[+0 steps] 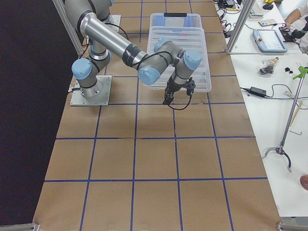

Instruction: Place red block in blue tray from box

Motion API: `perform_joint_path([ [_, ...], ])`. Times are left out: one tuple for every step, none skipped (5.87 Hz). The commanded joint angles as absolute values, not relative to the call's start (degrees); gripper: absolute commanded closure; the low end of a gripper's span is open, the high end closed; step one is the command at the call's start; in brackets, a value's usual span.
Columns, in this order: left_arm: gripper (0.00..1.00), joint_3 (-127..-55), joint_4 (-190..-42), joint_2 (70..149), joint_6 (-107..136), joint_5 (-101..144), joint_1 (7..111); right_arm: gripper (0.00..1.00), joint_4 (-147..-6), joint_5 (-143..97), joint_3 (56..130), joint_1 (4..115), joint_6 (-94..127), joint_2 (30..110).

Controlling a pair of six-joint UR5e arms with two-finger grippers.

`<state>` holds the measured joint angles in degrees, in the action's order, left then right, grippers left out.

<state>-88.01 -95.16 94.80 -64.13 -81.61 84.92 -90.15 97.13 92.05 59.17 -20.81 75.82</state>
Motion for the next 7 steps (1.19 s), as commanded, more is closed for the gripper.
perform_joint_path([
  [0.02,-88.2,-91.9,93.1,-37.0,-81.6,86.7,0.0,-90.1,95.3,93.3,61.1,-20.7,76.8],
  [0.02,-88.0,-91.1,92.8,-27.4,-81.7,86.7,0.0,-90.0,94.7,93.3,62.7,-20.7,76.8],
  [0.02,-87.7,-90.7,92.5,-19.3,-83.8,87.8,0.0,-90.0,94.7,93.3,64.1,-20.6,76.9],
  [0.02,-86.8,-90.4,92.9,-10.7,-90.6,90.8,0.0,-89.9,94.3,93.3,65.3,-20.6,77.0],
  [0.02,-86.7,-91.2,92.2,-4.6,-91.4,91.1,0.0,-89.7,92.9,93.3,65.7,-20.6,77.7],
  [0.02,-86.6,-91.8,91.9,-4.3,-90.8,91.1,0.0,-89.6,91.7,94.3,66.1,-20.6,77.8],
  [0.02,-86.6,-93.2,91.6,-4.2,-91.1,91.1,0.0,-90.0,91.0,94.4,68.1,-20.6,77.8],
])
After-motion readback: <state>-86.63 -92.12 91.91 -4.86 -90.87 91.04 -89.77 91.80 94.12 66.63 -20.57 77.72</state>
